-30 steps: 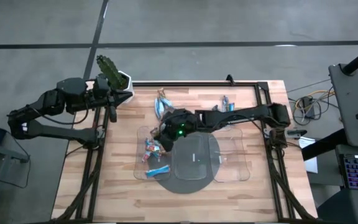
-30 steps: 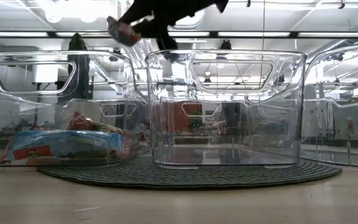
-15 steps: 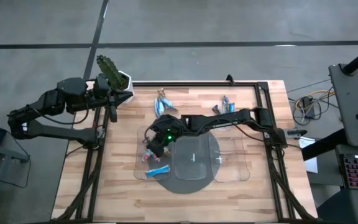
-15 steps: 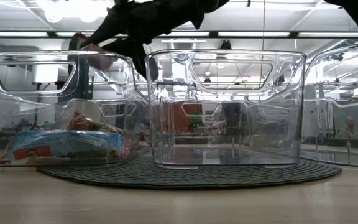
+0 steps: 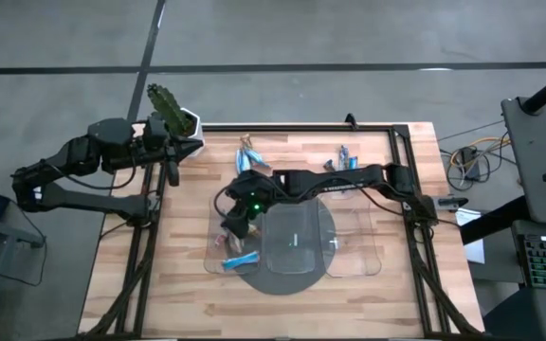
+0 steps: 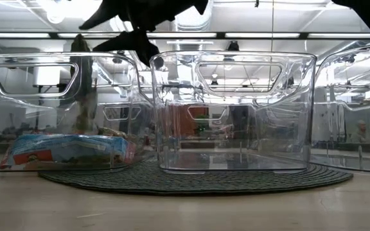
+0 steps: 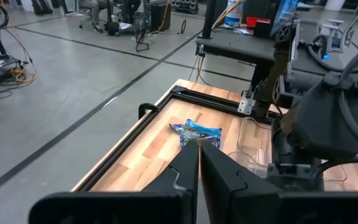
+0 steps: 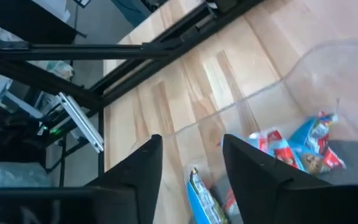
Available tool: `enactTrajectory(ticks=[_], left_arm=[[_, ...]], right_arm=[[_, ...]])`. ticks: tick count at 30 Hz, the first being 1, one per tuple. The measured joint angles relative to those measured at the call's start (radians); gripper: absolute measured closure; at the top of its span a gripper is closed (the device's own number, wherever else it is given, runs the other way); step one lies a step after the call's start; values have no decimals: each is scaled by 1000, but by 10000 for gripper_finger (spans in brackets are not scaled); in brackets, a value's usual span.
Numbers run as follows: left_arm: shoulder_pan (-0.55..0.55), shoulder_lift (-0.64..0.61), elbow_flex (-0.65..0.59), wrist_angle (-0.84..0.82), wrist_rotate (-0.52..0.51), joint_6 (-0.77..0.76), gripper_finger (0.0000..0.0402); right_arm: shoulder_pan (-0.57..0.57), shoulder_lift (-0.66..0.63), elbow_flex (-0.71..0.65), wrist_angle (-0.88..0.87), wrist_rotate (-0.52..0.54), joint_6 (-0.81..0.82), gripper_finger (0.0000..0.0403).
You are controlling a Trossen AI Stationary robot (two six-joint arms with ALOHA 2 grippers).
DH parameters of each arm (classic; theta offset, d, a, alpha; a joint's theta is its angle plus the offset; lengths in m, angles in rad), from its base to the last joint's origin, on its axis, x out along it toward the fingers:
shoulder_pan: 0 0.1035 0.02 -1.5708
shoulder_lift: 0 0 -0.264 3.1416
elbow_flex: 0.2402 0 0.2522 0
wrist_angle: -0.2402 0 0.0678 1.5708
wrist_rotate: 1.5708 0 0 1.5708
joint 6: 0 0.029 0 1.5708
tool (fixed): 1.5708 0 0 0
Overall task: Pick and place Granola Bars by type
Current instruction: Put the blue granola bar into the middle transparent bin
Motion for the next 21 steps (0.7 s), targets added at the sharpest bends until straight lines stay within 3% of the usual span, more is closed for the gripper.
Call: enactTrajectory(ticks=[11, 21], left_arm=[[0, 0, -2, 1, 0, 0, 401], [0, -4, -5, -2, 0, 0, 401]], right_arm=[[0, -21, 33, -42, 8, -52, 230], [-22, -139, 33, -273, 217, -138, 230]])
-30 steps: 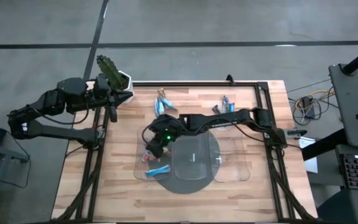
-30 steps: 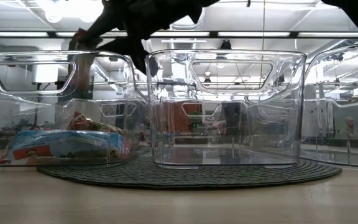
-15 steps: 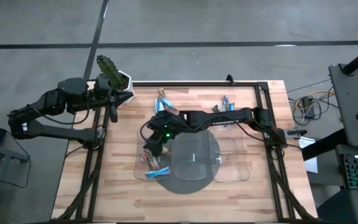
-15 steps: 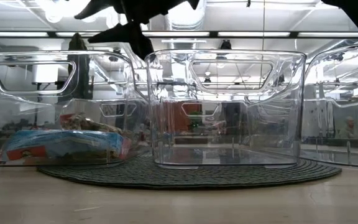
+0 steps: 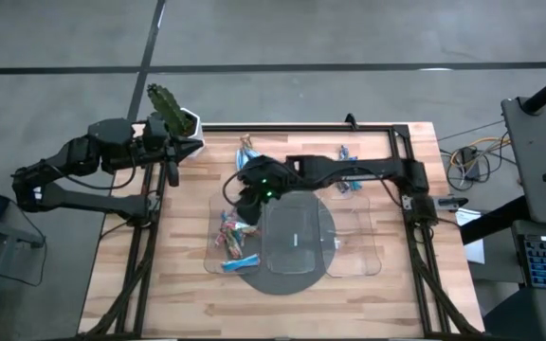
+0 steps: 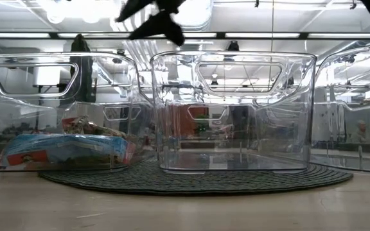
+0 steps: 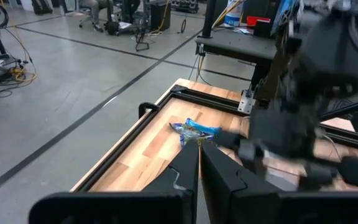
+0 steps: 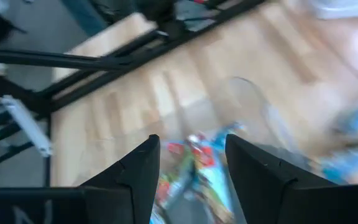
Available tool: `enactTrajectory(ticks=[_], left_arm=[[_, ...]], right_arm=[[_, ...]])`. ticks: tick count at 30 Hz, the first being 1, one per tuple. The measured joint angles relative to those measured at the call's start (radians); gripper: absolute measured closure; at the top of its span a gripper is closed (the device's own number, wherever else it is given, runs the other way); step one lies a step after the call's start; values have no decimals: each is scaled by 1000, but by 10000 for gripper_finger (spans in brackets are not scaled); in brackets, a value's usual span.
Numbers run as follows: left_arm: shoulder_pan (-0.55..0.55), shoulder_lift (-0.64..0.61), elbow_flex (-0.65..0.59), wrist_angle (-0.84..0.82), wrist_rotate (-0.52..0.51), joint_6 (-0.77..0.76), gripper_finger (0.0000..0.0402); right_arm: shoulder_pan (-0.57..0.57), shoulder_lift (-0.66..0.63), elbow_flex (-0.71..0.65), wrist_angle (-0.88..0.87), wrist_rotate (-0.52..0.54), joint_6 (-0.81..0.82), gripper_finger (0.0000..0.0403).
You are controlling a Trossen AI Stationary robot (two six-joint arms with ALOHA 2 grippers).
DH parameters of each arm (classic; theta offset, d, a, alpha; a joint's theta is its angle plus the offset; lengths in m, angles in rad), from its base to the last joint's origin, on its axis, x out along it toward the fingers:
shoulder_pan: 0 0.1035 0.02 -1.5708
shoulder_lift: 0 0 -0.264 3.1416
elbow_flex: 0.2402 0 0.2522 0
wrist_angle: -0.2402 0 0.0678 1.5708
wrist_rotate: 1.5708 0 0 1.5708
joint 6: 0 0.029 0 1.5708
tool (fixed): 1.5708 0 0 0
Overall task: Pick and place Granola Bars by type
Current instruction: Put the blue granola bar into the middle transparent bin
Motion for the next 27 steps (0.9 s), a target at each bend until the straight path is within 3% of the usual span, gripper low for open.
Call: enactTrajectory(ticks=[8, 16, 27], left_arm=[[0, 1, 0, 1, 0, 0, 401], [0, 1, 0, 6, 0, 3, 401], [0, 1, 0, 10, 0, 6, 401]], right_arm=[[-19, -156, -1, -300, 222, 78, 229], [-42, -335, -42, -515, 334, 188, 229], [-57, -609, -337, -633, 419, 456, 237]])
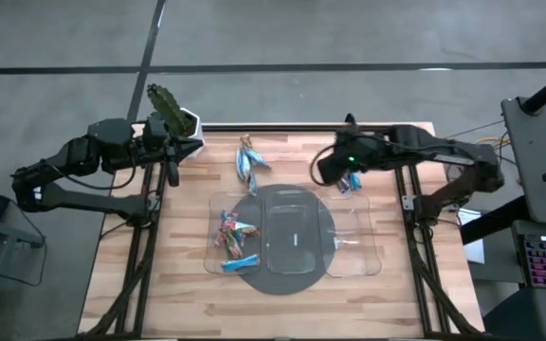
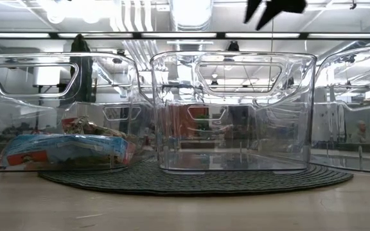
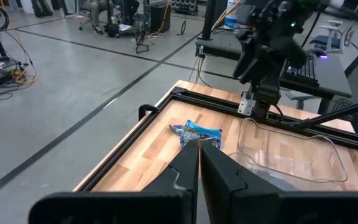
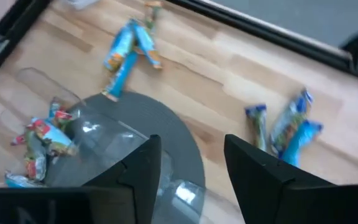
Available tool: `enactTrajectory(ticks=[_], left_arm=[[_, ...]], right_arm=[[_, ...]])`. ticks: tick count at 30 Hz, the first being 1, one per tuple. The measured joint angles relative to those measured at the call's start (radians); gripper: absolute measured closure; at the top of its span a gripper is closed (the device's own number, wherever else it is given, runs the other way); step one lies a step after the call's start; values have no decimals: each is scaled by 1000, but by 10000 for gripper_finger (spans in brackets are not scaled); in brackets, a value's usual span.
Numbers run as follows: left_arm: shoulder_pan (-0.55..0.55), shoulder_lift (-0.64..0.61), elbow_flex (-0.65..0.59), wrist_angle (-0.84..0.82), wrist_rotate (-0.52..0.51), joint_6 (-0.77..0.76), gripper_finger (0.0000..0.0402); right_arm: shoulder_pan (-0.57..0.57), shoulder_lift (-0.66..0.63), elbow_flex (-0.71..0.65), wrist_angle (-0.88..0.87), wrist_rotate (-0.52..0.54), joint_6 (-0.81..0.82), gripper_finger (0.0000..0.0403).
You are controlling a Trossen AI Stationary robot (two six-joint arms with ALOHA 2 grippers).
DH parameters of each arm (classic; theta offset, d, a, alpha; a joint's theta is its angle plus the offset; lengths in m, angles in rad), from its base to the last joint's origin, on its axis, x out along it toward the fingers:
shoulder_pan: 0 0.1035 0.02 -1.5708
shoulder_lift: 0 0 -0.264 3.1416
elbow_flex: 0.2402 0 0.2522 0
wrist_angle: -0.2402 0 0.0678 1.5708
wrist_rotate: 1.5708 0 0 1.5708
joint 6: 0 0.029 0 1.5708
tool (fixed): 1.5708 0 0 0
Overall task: Pick and place Granola Bars by type
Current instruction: Put the blue granola bar into the middle transparent bin
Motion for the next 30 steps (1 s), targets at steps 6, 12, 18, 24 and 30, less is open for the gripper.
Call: enactTrajectory(ticks=[6, 12, 18, 24, 30], left_arm=[[0, 0, 0, 4, 0, 0, 401], [0, 4, 0, 6, 0, -1, 401], [0, 20, 0, 8, 0, -6, 401], [0, 37, 0, 31, 0, -6, 401], [0, 39, 0, 50, 0, -6, 401]], right_arm=[[-7, -116, -181, 5, 24, 128, 243], [-47, -185, -312, 9, 24, 191, 248], [-151, -219, -411, 14, -9, 230, 242], [-284, -223, -463, 41, -68, 161, 223], [-394, -223, -484, 56, -110, 70, 185]])
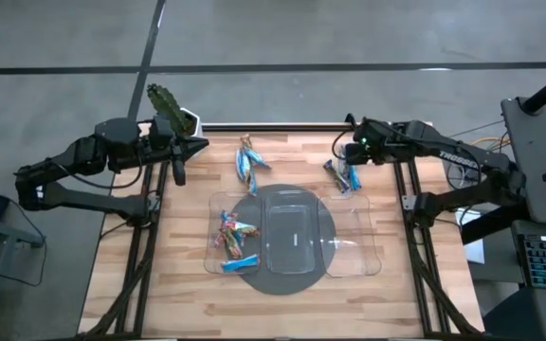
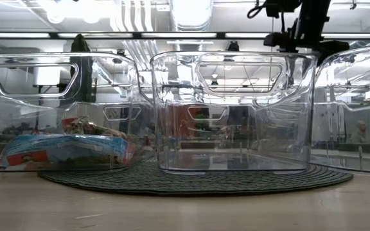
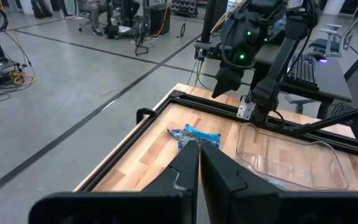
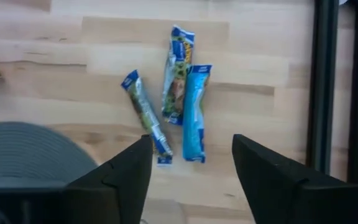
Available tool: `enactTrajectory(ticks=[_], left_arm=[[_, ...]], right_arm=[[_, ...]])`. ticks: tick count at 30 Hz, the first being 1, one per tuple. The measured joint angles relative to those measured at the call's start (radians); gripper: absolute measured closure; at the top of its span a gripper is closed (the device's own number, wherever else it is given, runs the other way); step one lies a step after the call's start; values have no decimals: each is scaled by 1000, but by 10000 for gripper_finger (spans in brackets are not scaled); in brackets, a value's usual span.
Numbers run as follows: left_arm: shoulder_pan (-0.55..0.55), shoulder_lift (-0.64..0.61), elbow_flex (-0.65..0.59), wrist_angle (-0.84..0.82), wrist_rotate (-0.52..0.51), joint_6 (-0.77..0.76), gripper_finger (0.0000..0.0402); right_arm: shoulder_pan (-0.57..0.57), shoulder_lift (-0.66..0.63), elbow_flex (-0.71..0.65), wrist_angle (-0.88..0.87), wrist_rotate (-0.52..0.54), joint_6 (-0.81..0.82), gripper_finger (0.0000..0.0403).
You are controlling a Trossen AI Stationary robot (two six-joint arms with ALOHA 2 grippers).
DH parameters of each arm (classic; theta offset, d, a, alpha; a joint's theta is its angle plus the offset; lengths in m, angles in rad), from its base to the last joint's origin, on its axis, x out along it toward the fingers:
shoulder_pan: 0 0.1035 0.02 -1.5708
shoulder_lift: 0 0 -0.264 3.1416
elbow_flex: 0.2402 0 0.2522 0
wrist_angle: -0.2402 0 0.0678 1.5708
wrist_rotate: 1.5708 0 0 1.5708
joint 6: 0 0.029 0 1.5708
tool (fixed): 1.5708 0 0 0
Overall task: Pick and place Granola Bars by type
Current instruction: Put the blue granola bar into the middle transparent bin
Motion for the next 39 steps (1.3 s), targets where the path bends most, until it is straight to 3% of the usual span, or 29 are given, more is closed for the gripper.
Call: enactTrajectory(ticks=[12, 26, 39], left_arm=[[0, 10, 0, 2, -10, -2, 401], [0, 16, 0, 1, -55, -5, 401], [0, 16, 0, 1, -63, -26, 401]], right_arm=[[-117, 0, -33, 105, -69, -152, 128], [-161, 48, -191, 285, -183, -187, 142], [-163, 269, -230, 304, -186, -245, 139]])
